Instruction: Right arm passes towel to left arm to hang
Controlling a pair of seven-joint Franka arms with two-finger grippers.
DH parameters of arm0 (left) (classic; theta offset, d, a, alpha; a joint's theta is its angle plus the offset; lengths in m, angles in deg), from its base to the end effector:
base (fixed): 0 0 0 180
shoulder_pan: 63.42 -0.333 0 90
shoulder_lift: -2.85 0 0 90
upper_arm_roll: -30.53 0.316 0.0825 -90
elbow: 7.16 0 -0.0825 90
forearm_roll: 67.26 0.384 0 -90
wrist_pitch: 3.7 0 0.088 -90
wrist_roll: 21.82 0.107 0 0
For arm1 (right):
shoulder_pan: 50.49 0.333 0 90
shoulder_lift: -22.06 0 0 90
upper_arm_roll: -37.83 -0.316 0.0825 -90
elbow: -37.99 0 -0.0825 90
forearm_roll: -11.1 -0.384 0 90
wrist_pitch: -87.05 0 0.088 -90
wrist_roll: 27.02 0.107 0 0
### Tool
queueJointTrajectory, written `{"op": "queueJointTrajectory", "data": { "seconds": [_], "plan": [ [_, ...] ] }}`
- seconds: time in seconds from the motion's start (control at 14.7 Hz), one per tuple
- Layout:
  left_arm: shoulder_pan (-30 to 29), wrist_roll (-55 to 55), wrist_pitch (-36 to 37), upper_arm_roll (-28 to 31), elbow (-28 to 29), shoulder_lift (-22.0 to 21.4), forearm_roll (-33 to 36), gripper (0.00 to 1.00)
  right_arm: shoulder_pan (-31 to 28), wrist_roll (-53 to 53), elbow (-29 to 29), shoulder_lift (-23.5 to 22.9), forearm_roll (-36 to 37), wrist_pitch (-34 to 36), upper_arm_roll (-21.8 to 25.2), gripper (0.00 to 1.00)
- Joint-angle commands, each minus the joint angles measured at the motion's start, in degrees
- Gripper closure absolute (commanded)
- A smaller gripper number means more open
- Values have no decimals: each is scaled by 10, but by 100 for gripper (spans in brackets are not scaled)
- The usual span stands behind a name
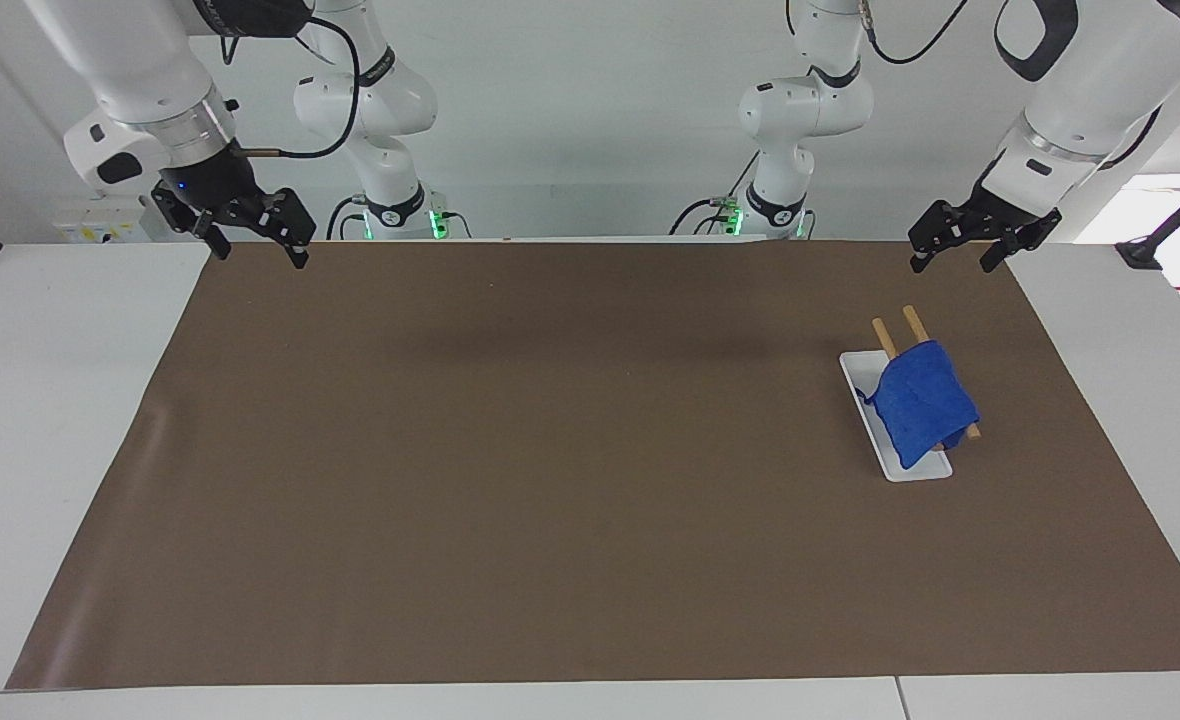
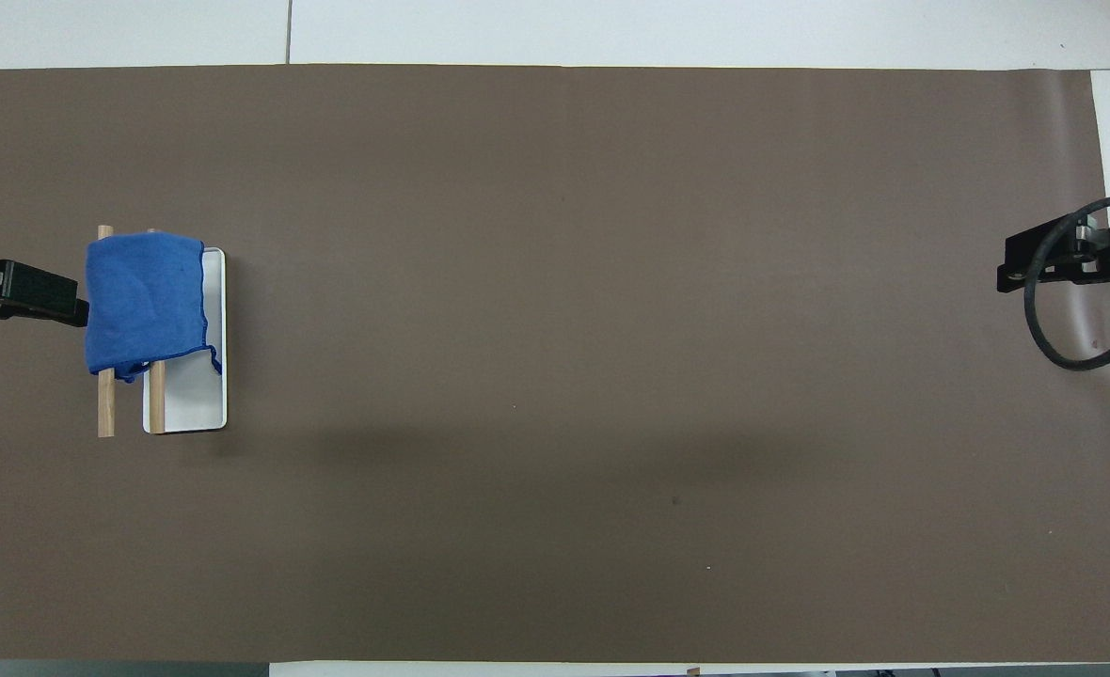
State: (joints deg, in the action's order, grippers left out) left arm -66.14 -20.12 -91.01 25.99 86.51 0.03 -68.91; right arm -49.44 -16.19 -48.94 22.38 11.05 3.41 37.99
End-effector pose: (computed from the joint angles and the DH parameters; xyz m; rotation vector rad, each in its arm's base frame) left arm 0.5329 -0.0212 0.6172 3.1138 -0.0961 -0.0965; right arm 0.5415 0.0085 0.6431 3.1244 -0.2716 -0.0810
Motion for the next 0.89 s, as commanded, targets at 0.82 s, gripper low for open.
{"op": "queueJointTrajectory", "data": {
  "seconds": [0.82],
  "plan": [
    [-4,-28,-9,-1,-5,0,-4,0,-6,-13,1,0,6,7,-3,0]
  ]
}}
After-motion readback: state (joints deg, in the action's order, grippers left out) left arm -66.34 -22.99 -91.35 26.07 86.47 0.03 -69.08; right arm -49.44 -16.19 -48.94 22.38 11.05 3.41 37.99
